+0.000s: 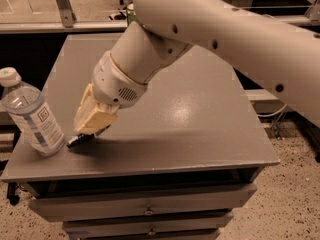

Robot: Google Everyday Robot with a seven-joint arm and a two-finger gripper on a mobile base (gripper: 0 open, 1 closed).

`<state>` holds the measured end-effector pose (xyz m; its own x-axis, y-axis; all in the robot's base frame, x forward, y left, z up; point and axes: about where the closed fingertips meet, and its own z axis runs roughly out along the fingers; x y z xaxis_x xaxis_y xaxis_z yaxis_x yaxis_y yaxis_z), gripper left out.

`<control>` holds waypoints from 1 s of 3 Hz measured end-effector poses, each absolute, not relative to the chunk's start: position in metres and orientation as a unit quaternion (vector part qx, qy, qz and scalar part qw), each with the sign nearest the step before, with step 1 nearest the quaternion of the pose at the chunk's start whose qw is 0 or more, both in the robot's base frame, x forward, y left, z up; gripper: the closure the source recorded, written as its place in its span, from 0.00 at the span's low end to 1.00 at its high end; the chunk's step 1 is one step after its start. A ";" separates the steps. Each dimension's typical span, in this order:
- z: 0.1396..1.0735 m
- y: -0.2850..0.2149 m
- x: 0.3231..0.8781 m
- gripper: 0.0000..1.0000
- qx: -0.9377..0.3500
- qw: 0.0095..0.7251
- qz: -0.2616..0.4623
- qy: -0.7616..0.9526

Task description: Move rxbar blueberry near blue plastic bottle

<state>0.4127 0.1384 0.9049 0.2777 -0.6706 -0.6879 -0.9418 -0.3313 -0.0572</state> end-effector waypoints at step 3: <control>0.894 0.160 0.420 0.59 -0.769 0.236 0.276 0.525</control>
Offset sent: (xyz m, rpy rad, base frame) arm 0.0091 0.0290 -0.0130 -0.0059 -0.0203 0.0138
